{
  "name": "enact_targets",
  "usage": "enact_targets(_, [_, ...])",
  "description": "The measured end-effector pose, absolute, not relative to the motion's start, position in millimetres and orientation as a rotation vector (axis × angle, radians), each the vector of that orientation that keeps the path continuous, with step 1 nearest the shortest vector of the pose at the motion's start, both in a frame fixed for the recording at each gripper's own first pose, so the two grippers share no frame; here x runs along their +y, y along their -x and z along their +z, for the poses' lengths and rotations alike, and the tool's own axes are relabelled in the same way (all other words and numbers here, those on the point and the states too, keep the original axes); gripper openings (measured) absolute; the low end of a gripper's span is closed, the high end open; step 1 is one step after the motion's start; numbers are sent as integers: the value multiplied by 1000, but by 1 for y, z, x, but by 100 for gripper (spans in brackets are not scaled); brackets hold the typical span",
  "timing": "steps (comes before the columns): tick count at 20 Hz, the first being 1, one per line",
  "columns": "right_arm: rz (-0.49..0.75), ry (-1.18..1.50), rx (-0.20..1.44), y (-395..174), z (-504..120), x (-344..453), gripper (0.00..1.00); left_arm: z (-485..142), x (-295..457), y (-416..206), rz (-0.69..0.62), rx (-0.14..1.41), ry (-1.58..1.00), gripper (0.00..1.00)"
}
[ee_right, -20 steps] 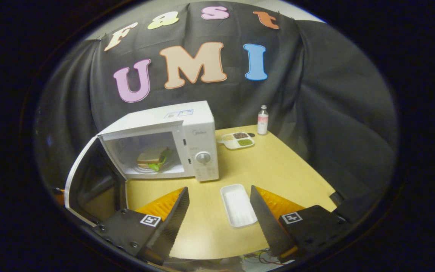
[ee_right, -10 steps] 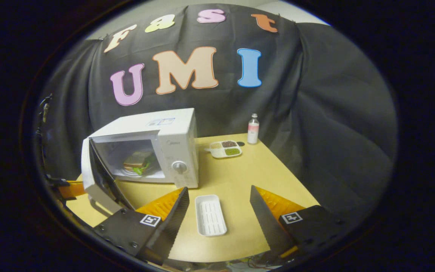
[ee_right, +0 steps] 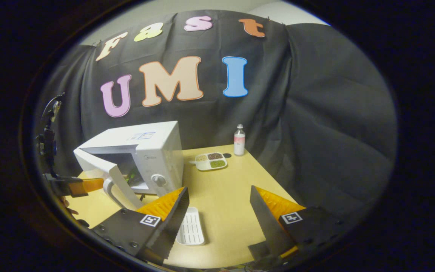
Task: Open the microwave oven with the left hand, put the food in, and close the microwave oven.
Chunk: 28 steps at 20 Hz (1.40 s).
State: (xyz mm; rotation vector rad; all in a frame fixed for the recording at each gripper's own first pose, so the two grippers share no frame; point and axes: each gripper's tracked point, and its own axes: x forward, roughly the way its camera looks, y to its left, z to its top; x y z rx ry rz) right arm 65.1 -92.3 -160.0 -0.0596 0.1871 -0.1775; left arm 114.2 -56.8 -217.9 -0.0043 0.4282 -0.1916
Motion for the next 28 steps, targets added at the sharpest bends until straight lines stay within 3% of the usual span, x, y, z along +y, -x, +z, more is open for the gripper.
enact_targets(12, [-207, 39, 142, -71, -149, -107, 99, -211, -82, -182, -154, 384, 20, 0])
enact_targets(28, [-185, 80, 200, -86, -161, -108, 99, -211, -85, -197, -80, 391, 87, 0])
